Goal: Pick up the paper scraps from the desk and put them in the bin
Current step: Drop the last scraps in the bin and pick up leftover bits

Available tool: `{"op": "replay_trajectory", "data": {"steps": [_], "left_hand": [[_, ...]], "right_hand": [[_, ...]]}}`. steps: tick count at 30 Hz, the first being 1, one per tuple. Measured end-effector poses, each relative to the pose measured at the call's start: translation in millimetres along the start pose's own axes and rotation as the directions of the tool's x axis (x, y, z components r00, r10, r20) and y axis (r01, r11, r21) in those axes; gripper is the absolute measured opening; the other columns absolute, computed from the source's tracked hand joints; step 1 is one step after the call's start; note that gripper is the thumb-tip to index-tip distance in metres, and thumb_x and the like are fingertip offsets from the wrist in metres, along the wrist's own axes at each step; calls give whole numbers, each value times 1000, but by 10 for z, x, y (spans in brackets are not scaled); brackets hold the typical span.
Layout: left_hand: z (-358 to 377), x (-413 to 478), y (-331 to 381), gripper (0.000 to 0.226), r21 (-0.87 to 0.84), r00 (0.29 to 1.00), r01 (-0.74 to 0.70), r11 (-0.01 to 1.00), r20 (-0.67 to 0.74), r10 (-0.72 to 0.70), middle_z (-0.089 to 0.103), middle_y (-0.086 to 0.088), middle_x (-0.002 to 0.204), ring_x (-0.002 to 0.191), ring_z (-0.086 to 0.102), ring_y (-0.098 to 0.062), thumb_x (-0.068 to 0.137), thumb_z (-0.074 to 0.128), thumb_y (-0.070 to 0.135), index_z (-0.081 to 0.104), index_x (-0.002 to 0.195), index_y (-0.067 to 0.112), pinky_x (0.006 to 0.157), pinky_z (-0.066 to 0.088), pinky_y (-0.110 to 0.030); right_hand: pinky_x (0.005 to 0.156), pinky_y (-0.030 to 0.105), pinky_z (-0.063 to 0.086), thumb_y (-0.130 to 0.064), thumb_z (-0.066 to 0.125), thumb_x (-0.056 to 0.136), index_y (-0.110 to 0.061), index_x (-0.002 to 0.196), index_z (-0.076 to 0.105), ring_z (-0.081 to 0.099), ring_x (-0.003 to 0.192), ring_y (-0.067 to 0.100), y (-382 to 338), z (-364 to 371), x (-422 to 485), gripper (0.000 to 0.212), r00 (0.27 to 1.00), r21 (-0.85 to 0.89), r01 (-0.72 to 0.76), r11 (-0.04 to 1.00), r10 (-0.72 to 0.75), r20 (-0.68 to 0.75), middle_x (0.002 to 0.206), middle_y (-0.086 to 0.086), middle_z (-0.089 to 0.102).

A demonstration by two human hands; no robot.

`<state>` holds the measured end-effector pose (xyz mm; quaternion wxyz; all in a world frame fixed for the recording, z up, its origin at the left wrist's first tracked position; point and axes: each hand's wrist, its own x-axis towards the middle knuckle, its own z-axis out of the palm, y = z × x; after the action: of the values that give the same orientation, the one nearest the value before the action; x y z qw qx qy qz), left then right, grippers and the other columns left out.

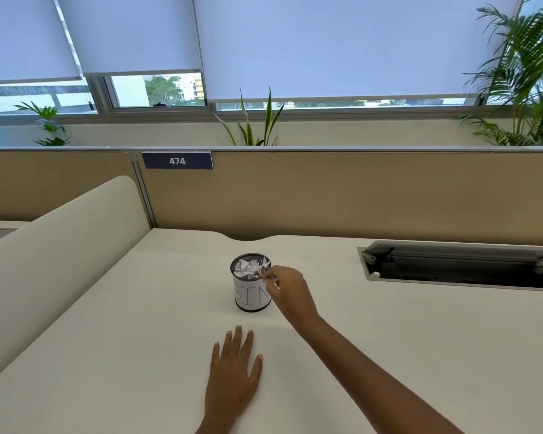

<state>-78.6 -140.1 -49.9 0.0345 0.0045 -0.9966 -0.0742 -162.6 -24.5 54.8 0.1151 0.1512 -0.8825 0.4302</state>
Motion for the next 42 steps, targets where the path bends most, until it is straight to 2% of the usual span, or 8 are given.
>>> {"op": "replay_trajectory", "data": {"steps": [2,4,8,19,24,29,34,42], "left_hand": [[68,80,-32,46,-58,991,12,998,-130,-19,60,-13,130,114,62,-33,79,67,32,64,121,13,106,-25,-11],[71,151,-26,54,-190,991,12,982,-128,-37,37,-12,148,135,40,-33,88,60,30,45,138,15,101,-29,-7],[142,286,-60,56,-164,998,-7,986,-66,-4,-2,0,160,148,1,-14,98,26,41,9,150,27,119,-6,-28],[192,513,-65,53,-195,1000,17,981,-11,-20,-2,3,160,147,2,-10,98,27,36,14,148,23,120,1,-27],[203,521,-77,53,-213,1000,12,977,-24,-18,1,4,159,147,3,-9,98,27,36,16,148,22,120,2,-26],[204,507,-70,52,-215,999,16,977,-39,-25,3,5,159,147,3,-9,98,27,36,17,148,22,121,2,-26],[188,469,-51,50,-245,998,20,969,-58,-35,5,7,159,147,3,-8,98,27,34,20,147,24,120,1,-25],[132,418,-4,51,-209,997,30,978,-68,-45,8,2,160,147,8,-10,98,28,31,20,148,21,120,2,-26]], "right_hand": [[80,43,49,-5,50,88,3,90,65,60,91,34,-54,41,159,18,1000,-18,10,1000,-9,14,95,21,70],[81,45,49,-4,49,88,4,91,65,60,91,34,-84,73,300,19,1000,-26,10,1000,-10,5,96,21,70],[79,40,46,-5,45,90,2,94,64,54,95,31,-84,134,519,21,999,-99,49,994,-49,0,99,18,68],[68,43,41,7,36,90,0,94,49,47,84,34,143,367,650,15,970,-397,173,901,-86,226,104,18,44],[83,45,46,8,43,87,7,107,56,53,105,41,154,410,660,24,930,-444,261,857,-101,352,117,26,53],[82,44,48,6,38,89,5,112,54,56,104,39,145,456,658,28,917,-475,264,840,-66,394,114,25,59],[78,42,47,2,43,86,1,114,50,54,104,39,48,346,660,29,937,-419,196,887,-43,348,115,23,60],[87,37,46,8,41,82,-4,109,57,54,106,29,209,-23,233,34,995,-217,91,972,-80,60,114,15,61]]}}
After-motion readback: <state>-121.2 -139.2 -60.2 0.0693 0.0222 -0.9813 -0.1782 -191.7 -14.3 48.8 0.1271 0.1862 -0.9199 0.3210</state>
